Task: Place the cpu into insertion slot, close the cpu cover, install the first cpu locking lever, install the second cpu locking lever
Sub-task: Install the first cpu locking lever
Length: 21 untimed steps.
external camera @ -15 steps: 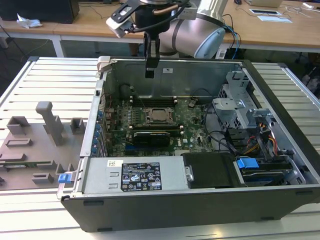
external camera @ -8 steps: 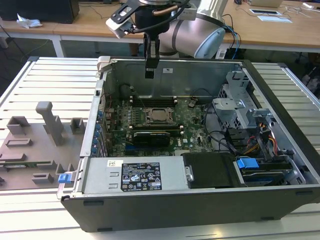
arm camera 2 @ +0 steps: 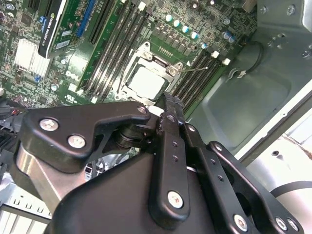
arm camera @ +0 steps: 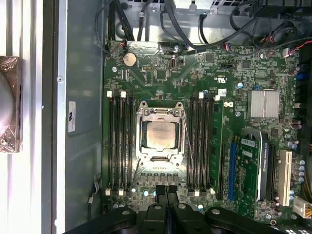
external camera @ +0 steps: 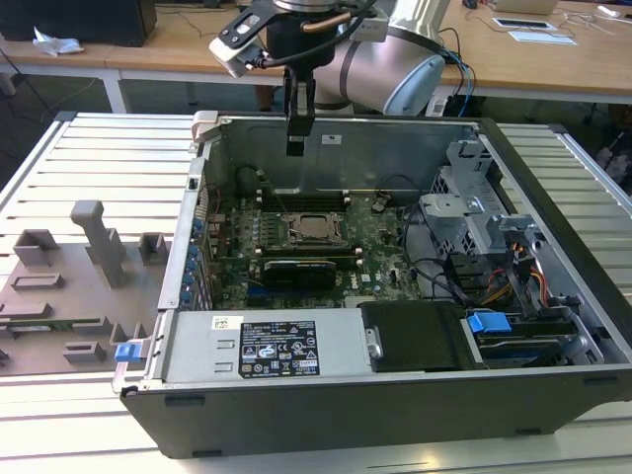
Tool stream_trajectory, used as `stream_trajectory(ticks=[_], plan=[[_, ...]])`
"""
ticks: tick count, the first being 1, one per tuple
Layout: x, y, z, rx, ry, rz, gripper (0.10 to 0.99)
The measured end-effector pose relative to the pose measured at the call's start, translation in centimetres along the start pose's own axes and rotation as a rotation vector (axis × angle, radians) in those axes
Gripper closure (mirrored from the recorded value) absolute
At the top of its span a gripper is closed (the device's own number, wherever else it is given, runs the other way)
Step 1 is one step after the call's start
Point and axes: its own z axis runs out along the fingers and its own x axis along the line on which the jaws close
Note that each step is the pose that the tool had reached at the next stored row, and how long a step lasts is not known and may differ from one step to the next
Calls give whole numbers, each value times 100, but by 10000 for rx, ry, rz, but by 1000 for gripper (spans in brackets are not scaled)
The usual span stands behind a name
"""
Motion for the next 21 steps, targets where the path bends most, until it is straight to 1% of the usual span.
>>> stream_trajectory(ticks=[21], plan=[[1, 1, 48, -1, 0, 0, 980]])
